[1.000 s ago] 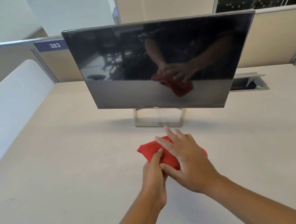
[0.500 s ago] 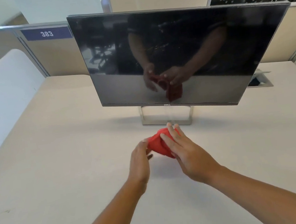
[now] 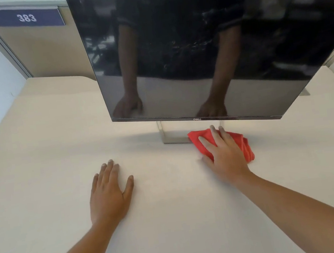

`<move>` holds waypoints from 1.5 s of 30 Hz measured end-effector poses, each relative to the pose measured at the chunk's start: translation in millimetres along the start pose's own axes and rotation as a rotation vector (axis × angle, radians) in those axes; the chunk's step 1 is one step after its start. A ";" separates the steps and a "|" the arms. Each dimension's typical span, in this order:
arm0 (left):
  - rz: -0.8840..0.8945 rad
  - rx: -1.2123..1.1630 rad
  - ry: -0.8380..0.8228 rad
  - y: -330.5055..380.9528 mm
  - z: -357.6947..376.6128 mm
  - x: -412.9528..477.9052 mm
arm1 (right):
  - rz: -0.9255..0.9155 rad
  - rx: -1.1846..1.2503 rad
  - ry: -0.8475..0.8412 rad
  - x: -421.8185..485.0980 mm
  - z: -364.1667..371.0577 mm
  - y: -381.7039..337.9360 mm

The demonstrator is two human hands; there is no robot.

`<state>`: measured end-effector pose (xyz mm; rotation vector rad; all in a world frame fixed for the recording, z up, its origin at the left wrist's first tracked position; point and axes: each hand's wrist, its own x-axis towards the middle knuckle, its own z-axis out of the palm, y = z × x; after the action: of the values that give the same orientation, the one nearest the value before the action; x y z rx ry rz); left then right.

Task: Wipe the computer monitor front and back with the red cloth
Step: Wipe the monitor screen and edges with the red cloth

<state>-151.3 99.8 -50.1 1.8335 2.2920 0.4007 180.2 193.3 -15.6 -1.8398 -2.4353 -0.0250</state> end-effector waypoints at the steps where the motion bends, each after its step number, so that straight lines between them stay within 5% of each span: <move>1: 0.002 -0.002 0.002 -0.8 0.1 -0.2 | 0.024 0.015 -0.008 1.4 3.0 0.3; 11: -0.005 -0.021 0.018 -1.0 0.4 -0.5 | 0.061 0.191 0.032 9.6 15.6 -14.5; 24: -0.013 -0.023 0.032 0.6 -0.1 0.2 | -0.063 0.193 -0.064 76.4 20.5 -129.9; 31: -0.007 -0.035 0.033 0.1 -0.5 0.4 | -0.189 0.228 -0.026 59.2 25.2 -92.4; 39: -0.015 -0.043 0.037 -2.8 -1.6 -0.1 | -0.052 0.217 0.059 23.0 11.3 12.5; 45: -0.025 -0.038 0.033 -5.1 1.7 -4.4 | -0.004 0.261 0.039 19.5 17.8 16.4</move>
<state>-154.5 94.6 -53.4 1.7918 2.3097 0.4717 189.6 217.7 -32.4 -1.7050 -2.2888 0.2424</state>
